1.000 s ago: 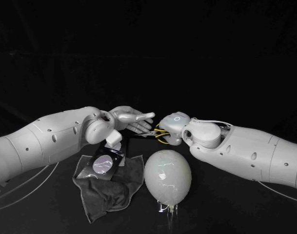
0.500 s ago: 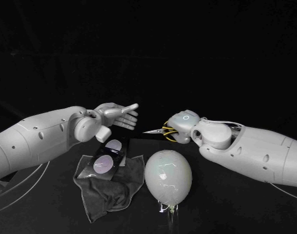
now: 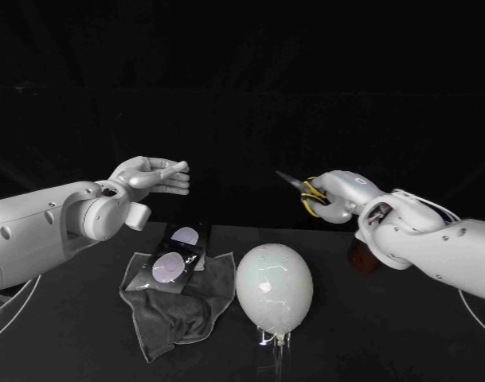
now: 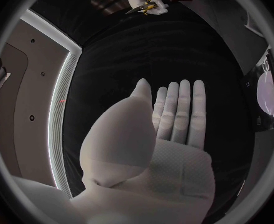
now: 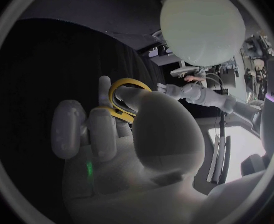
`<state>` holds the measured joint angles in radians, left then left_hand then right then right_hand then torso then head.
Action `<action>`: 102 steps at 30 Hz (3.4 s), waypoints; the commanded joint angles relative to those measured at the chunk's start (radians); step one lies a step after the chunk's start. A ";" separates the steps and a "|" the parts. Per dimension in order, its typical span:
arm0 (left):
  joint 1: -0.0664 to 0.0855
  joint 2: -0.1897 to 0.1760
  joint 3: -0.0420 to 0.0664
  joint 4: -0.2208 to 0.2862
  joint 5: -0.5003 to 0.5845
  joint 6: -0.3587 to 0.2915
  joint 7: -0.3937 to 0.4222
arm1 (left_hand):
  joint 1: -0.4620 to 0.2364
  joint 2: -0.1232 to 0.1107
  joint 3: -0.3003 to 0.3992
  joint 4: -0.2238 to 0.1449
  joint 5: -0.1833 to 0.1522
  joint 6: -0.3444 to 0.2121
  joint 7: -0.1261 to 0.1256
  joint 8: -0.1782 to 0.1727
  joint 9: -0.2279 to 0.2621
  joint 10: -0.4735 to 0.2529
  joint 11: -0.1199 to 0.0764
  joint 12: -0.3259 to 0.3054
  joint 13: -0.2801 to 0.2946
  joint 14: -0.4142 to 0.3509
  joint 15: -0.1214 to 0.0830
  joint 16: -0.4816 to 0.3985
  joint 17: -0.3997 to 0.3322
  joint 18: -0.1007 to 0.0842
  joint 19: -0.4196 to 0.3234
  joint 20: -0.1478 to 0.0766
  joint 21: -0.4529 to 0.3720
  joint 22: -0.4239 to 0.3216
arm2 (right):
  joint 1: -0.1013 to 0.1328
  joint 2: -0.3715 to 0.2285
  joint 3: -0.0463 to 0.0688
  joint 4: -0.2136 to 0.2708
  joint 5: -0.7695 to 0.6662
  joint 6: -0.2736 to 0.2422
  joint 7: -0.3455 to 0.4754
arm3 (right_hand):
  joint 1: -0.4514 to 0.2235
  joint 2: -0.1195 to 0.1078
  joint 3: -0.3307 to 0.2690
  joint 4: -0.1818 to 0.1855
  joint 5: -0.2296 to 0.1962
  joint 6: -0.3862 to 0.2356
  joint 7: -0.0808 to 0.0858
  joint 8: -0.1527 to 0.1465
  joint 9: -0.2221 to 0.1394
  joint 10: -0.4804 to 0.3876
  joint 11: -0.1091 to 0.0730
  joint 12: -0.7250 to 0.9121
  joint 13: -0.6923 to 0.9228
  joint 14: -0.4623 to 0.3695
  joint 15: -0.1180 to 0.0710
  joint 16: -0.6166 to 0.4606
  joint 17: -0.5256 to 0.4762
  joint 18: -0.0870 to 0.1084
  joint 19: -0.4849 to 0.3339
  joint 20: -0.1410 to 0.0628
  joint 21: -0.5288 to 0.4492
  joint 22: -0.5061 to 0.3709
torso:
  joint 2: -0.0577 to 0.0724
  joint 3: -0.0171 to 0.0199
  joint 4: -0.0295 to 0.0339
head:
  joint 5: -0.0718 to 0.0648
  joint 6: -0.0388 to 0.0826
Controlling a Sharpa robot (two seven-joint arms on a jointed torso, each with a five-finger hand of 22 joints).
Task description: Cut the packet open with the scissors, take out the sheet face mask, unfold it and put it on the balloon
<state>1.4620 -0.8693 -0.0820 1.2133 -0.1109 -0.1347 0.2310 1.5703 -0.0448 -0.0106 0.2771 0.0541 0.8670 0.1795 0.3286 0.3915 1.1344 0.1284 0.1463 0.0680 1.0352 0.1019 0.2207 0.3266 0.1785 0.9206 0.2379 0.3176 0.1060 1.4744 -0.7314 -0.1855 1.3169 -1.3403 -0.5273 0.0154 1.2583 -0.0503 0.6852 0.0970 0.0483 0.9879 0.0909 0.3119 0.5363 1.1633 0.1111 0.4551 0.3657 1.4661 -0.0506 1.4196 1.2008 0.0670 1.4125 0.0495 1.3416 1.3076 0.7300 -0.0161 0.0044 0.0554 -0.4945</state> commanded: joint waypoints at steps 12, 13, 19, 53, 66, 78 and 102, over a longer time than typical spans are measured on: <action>-0.075 -0.145 -0.022 0.171 -0.233 -0.114 0.168 | 0.097 -0.038 -0.005 0.009 -0.005 0.024 0.017 -0.059 -0.055 0.008 0.024 -0.070 -0.004 -0.119 0.038 -0.077 -0.018 -0.017 -0.144 0.049 -0.096 -0.042 | -0.008 -0.173 0.000 0.170 0.935 -0.023 0.232 | 0.015 0.003 -0.022 0.011 0.000 0.002 -0.006 0.008 0.006 0.307 -0.111 0.007 0.021 0.035 -0.013 -0.010 -0.014 -0.004 -0.002 0.000 -0.013 0.084 | -0.010 0.0022 -0.0036 | 0.054 -0.077; -0.085 -0.155 -0.024 0.181 -0.251 -0.125 0.171 | 0.102 -0.039 -0.006 0.009 -0.005 0.022 0.019 -0.062 -0.057 0.004 0.026 -0.074 -0.004 -0.124 0.040 -0.080 -0.019 -0.016 -0.146 0.050 -0.098 -0.041 | -0.011 -0.182 0.000 0.180 0.977 -0.014 0.234 | 0.015 0.003 -0.023 0.011 0.000 0.002 -0.006 0.008 0.007 0.307 -0.111 0.007 0.022 0.035 -0.013 -0.010 -0.014 -0.004 -0.002 0.000 -0.013 0.084 | -0.013 0.0026 -0.0023 | 0.067 -0.086; -0.127 -0.209 -0.033 0.239 -0.361 -0.222 0.110 | 0.097 -0.053 -0.020 0.013 -0.005 0.003 0.042 -0.083 -0.070 -0.036 0.044 -0.085 -0.006 -0.116 0.047 -0.075 -0.017 -0.002 -0.128 0.049 -0.088 -0.033 | -0.029 -0.221 -0.001 0.217 1.100 0.022 0.230 | 0.016 0.001 -0.044 0.015 0.000 0.002 -0.007 0.010 0.011 0.302 -0.112 0.008 0.035 0.034 -0.014 -0.012 -0.017 -0.003 -0.004 -0.002 -0.020 0.080 | -0.026 0.0039 0.0054 | 0.135 -0.133; -0.262 -0.210 -0.078 0.269 -1.015 -0.332 -0.014 | 0.142 -0.045 -0.096 0.014 -0.005 0.035 0.017 -0.082 -0.085 -0.053 0.035 -0.067 -0.003 -0.097 0.041 -0.070 -0.029 -0.001 -0.126 0.050 -0.094 -0.021 | -0.084 -0.257 -0.002 0.268 1.129 0.052 0.181 | 0.024 0.004 -0.063 0.014 0.000 0.004 -0.010 0.014 0.017 0.296 -0.113 0.007 0.048 0.032 -0.016 -0.015 -0.023 -0.001 -0.008 -0.004 -0.029 0.075 | -0.045 0.0075 0.0127 | 0.233 -0.188; -0.285 -0.208 -0.078 0.287 -1.053 -0.310 -0.054 | 0.116 -0.031 -0.147 0.014 -0.005 0.080 -0.003 -0.072 -0.090 0.021 0.003 -0.035 0.005 0.018 -0.001 0.024 0.013 0.007 -0.011 0.017 -0.007 0.016 | -0.086 -0.258 -0.002 0.272 1.112 0.054 0.179 | 0.025 0.005 -0.064 0.013 0.000 0.004 -0.010 0.014 0.018 0.295 -0.114 0.007 0.049 0.032 -0.016 -0.015 -0.022 -0.001 -0.008 -0.004 -0.028 0.075 | -0.045 0.0063 0.0118 | 0.230 -0.190; -0.331 -0.231 -0.078 0.379 -1.152 -0.260 -0.066 | 0.046 -0.062 -0.238 0.014 -0.007 0.083 -0.045 -0.060 -0.085 0.080 -0.046 0.094 0.082 0.086 -0.068 0.456 0.311 0.000 0.071 -0.046 0.182 0.129 | -0.089 -0.259 -0.003 0.272 1.100 0.057 0.177 | 0.025 0.005 -0.064 0.013 0.000 0.004 -0.010 0.014 0.018 0.295 -0.114 0.007 0.049 0.032 -0.016 -0.015 -0.022 -0.001 -0.008 -0.004 -0.028 0.075 | -0.047 0.0063 0.0122 | 0.217 -0.192; -0.341 -0.193 -0.078 0.414 -1.323 -0.163 -0.199 | -0.012 -0.069 -0.243 0.016 -0.006 0.057 -0.077 -0.010 -0.086 0.009 -0.110 0.958 0.807 0.437 -0.135 1.262 1.075 -0.061 0.228 -0.148 0.991 0.903 | -0.093 -0.261 -0.003 0.276 1.077 0.053 0.168 | 0.032 0.006 -0.069 0.009 0.000 0.004 -0.011 0.015 0.020 0.294 -0.115 0.007 0.055 0.032 -0.017 -0.015 -0.023 0.000 -0.010 -0.005 -0.033 0.073 | -0.046 0.0086 0.0116 | 0.209 -0.198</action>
<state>1.1208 -1.0651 -0.1611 1.6229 -1.3916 -0.3466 0.0652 1.5589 -0.1096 -0.2587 0.2909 0.0523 0.9287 0.1019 0.3181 0.3063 1.1299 0.0194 1.0853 0.8524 1.4572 -0.0336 1.4785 1.3080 0.1307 1.1437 0.0896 1.3033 1.0004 1.3818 -0.9924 -0.1893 1.5910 -0.2454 -0.4877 0.1791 1.2821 -0.0447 0.6217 0.1048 0.0457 0.9909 0.0841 0.3236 0.5533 1.1636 0.1108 0.4597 0.4204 1.4646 -0.0589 1.4079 1.1777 0.0531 1.4086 0.0469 1.3107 1.3080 0.6841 -0.0078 0.0156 0.2643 -0.6916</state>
